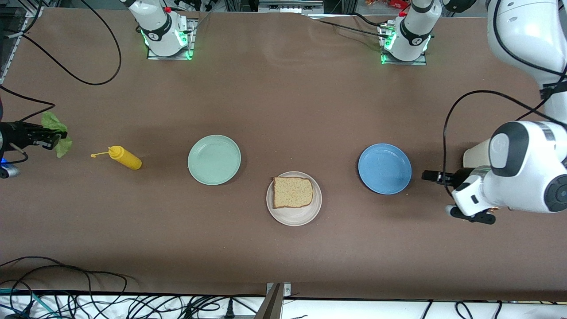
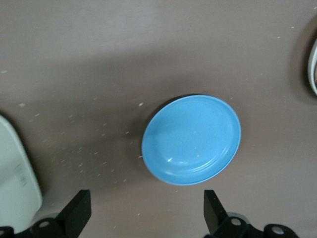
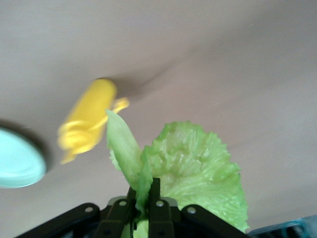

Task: Make sandwich on beige plate with both arms
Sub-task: 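Carry the lettuce leaf with the right gripper onto the bread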

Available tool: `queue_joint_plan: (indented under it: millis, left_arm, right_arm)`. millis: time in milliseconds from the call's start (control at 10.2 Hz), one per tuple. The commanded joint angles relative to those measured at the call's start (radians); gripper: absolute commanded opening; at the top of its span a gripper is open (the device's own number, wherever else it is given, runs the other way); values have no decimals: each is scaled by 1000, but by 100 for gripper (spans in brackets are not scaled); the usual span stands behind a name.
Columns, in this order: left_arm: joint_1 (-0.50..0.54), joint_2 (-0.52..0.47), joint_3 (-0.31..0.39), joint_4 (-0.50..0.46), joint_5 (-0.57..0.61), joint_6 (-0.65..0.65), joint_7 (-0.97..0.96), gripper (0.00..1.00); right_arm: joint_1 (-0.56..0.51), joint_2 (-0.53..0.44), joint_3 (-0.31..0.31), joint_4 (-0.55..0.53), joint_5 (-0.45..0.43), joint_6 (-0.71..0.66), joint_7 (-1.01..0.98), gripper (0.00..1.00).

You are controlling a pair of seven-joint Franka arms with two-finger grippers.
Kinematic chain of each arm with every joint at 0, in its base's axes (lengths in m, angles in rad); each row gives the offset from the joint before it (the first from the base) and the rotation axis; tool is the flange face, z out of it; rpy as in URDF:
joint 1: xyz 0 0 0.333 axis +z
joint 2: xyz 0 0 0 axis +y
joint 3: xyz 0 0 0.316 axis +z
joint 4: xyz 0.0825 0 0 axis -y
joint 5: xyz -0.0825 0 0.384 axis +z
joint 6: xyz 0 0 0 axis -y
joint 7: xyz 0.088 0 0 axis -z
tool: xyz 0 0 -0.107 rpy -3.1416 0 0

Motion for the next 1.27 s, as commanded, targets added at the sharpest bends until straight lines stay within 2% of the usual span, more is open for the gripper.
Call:
queue_joint_plan:
  millis: [0,195,586,879,977,1172]
  left_arm:
    - [14,-66,-4,-21,99,-38,10,100]
    - [17,-92,-4,-18,157,-66,13,100]
    - [89,-158,33,-17,170,-113,113,100]
    - [149,-175,43,-18,173,-113,186,100]
    - [152,-177,45,-21,173,-115,185,100]
    - [162,-177,46,-18,205,-113,189,100]
  right_arm:
    - [85,13,-1,113,94,-44,206,0]
    - [195,26,-3,150,148,12,449,0]
    - [405,109,-4,150,298,267,911,0]
    - [580,207,-3,154,317,599,1206,0]
    - [623,247,9,160,334,715,1289,0]
    - [664,322,62,174,400,918,1328,0]
